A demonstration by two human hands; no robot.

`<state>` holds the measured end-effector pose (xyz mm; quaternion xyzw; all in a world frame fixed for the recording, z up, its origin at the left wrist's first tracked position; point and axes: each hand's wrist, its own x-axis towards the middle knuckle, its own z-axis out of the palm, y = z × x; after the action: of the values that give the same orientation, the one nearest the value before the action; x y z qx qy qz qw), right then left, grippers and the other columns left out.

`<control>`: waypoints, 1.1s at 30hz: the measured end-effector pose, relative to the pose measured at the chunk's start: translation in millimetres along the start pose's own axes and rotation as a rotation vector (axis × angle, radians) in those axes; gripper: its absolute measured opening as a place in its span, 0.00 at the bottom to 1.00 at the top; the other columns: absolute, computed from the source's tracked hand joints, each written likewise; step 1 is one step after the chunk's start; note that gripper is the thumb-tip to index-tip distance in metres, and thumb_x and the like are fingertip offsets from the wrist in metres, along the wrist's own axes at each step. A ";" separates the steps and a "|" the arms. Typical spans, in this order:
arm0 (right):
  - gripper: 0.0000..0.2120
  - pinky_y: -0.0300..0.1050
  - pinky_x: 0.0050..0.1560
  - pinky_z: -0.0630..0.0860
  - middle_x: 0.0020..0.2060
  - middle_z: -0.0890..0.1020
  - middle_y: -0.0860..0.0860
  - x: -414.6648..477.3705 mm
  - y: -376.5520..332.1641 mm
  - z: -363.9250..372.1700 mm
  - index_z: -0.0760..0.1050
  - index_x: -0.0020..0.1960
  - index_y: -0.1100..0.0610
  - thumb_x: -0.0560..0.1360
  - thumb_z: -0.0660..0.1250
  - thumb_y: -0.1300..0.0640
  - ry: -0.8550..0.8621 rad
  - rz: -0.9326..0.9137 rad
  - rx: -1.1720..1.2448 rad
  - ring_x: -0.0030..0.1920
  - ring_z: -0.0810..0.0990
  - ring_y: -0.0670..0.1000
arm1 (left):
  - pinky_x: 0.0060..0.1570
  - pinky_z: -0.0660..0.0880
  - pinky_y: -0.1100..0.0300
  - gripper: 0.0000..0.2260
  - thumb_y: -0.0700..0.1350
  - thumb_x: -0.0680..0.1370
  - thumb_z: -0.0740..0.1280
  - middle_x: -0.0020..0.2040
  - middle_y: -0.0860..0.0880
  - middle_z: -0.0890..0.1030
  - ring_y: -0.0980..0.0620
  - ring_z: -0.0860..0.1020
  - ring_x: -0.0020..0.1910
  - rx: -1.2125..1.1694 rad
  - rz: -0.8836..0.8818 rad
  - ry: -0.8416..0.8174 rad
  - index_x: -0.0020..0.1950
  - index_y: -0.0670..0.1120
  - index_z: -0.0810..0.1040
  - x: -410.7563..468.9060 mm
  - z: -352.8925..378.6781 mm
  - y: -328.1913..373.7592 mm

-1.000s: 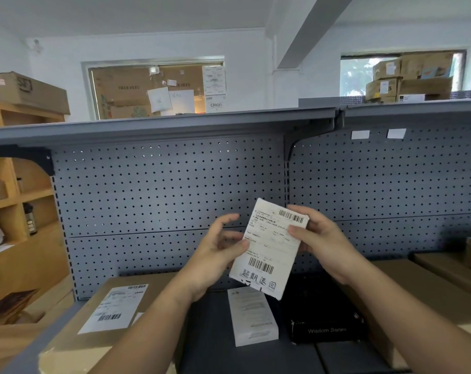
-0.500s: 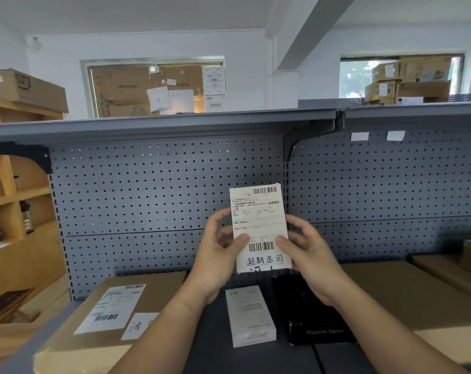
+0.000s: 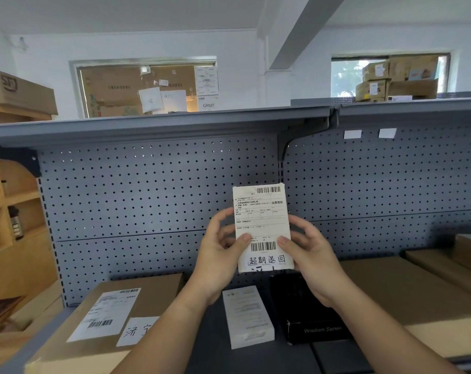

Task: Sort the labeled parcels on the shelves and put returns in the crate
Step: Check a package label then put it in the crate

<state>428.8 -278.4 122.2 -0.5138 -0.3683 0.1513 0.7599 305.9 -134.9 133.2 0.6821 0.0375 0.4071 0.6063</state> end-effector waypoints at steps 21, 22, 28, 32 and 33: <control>0.21 0.50 0.51 0.84 0.56 0.87 0.49 12.2 29.2 5.0 0.73 0.68 0.48 0.80 0.68 0.66 -0.061 0.058 0.064 0.55 0.87 0.51 | 0.58 0.76 0.62 0.13 0.44 0.80 0.72 0.61 0.60 0.78 0.59 0.79 0.57 0.497 -0.045 0.176 0.61 0.58 0.77 -4.3 -55.9 -5.0; 0.21 0.50 0.51 0.84 0.55 0.87 0.48 13.7 31.5 7.2 0.73 0.69 0.48 0.80 0.68 0.66 -0.077 0.066 0.071 0.55 0.87 0.51 | 0.58 0.76 0.60 0.13 0.44 0.80 0.72 0.61 0.61 0.78 0.58 0.79 0.57 0.552 -0.065 0.206 0.62 0.57 0.77 -8.7 -61.2 -3.9; 0.23 0.49 0.52 0.84 0.57 0.86 0.47 17.6 49.1 35.5 0.72 0.72 0.48 0.81 0.68 0.65 -0.221 0.136 0.110 0.56 0.86 0.50 | 0.54 0.78 0.59 0.18 0.46 0.80 0.71 0.65 0.55 0.77 0.54 0.78 0.59 0.947 -0.163 0.385 0.70 0.54 0.74 -47.1 -96.1 13.0; 0.23 0.44 0.49 0.84 0.57 0.86 0.47 9.3 58.4 72.0 0.71 0.71 0.47 0.81 0.67 0.65 -0.357 0.181 0.153 0.56 0.86 0.49 | 0.46 0.74 0.67 0.21 0.46 0.81 0.69 0.70 0.48 0.76 0.56 0.77 0.45 1.188 -0.235 0.452 0.73 0.53 0.70 -84.4 -119.0 34.6; 0.22 0.44 0.49 0.84 0.57 0.86 0.48 4.9 60.2 83.2 0.71 0.70 0.47 0.81 0.67 0.66 -0.397 0.200 0.177 0.56 0.86 0.49 | 0.52 0.74 0.62 0.22 0.47 0.81 0.70 0.70 0.46 0.75 0.52 0.78 0.51 1.216 -0.257 0.483 0.74 0.53 0.70 -95.5 -124.1 41.5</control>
<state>381.6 -194.1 87.3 -0.4392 -0.4431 0.3557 0.6959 149.4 -98.9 111.8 0.7824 0.4763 0.3791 0.1319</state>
